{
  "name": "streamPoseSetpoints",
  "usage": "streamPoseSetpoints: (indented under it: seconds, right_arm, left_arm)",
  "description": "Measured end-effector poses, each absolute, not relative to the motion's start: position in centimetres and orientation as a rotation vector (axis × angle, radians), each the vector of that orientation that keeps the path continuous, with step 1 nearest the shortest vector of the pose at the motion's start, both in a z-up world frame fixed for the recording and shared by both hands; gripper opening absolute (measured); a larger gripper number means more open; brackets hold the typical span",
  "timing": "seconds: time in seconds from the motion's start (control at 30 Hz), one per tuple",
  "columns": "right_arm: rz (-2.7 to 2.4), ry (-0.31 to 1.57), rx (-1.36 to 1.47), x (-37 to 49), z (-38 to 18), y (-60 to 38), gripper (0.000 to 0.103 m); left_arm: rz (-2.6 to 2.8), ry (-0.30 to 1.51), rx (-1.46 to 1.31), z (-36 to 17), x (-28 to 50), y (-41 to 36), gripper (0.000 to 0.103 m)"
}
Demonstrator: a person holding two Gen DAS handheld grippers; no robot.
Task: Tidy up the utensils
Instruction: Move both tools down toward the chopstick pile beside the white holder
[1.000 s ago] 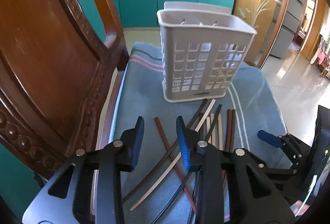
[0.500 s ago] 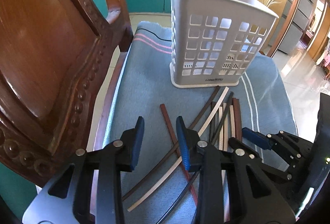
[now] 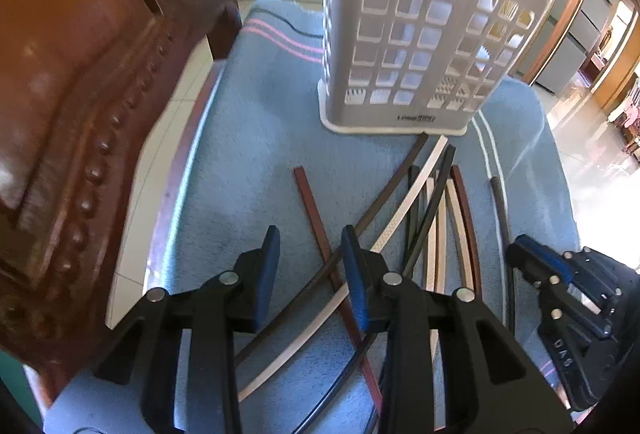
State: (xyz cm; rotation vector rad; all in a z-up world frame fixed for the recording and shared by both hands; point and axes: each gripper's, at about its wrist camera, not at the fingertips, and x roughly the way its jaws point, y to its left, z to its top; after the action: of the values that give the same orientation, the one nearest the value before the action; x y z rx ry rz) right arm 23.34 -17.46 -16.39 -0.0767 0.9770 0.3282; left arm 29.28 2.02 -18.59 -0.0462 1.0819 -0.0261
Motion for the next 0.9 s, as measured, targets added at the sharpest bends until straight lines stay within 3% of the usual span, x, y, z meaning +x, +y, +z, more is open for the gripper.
streamPoseSetpoints:
  seconds: [0.17,0.2,0.27,0.9]
  right_arm:
    - [0.307,0.957,-0.127,23.4,-16.3,-17.0,0.008]
    - [0.305,0.954,-0.131,23.4,-16.3,-16.9,0.008]
    - [0.303,0.950,-0.136,23.4,-16.2,-16.9,0.008]
    - [0.280,0.916,-0.179,23.0,-15.9,-17.2,0.008]
  left_arm:
    - [-0.036,1.079,-0.045,-19.5,30.1,1.7,0.033]
    - [-0.048,1.079,-0.048,-19.7,30.0,1.5,0.032]
    - [-0.076,1.093,-0.059,-20.0,29.9,1.2,0.020]
    - [-0.155,1.017,-0.037,-18.5,27.9,-1.4,0.006]
